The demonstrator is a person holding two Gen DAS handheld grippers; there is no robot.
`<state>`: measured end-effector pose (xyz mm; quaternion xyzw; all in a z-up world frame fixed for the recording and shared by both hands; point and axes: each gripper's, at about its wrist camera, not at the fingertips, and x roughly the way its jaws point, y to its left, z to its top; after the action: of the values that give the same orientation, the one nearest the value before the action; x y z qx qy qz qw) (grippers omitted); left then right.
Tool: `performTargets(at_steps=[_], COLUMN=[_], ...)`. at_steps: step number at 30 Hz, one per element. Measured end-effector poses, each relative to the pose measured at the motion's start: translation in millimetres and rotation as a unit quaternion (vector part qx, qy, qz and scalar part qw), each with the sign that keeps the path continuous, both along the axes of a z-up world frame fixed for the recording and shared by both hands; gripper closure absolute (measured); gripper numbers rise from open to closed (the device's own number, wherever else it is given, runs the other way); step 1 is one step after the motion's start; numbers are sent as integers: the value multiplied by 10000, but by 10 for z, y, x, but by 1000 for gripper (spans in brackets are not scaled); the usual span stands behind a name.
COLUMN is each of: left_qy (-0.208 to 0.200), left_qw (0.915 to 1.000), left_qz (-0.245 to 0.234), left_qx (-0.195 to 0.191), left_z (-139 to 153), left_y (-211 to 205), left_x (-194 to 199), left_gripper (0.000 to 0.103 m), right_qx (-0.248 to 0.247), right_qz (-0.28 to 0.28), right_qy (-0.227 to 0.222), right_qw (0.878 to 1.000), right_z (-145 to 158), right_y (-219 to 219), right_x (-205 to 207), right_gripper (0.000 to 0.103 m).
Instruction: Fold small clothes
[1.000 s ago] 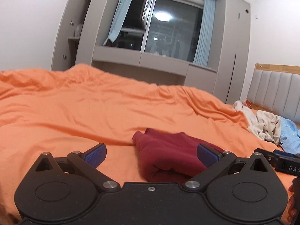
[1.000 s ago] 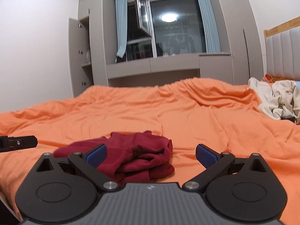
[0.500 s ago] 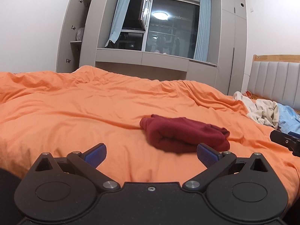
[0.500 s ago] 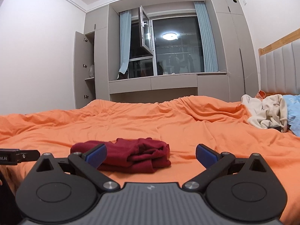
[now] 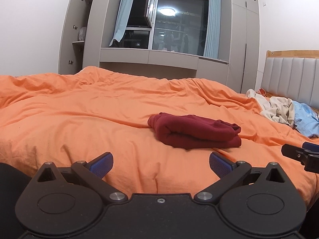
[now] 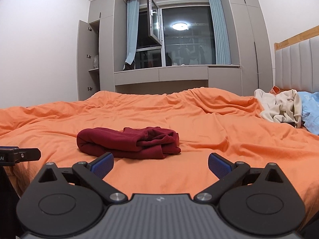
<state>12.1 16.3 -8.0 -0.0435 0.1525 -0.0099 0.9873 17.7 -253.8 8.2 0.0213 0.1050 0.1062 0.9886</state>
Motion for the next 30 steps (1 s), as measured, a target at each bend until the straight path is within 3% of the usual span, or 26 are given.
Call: performTargets(at_steps=[30], left_qy=[61], left_qw=[10000], left_qz=[-7], left_qx=[35], left_z=[-46], left_y=[-15], left_x=[50], left_gripper=[1], right_qx=[-73], right_qz=[17], right_qy=[54], right_qw=[10000], right_z=[-14], right_y=[4], right_x=[33], right_gripper=[0])
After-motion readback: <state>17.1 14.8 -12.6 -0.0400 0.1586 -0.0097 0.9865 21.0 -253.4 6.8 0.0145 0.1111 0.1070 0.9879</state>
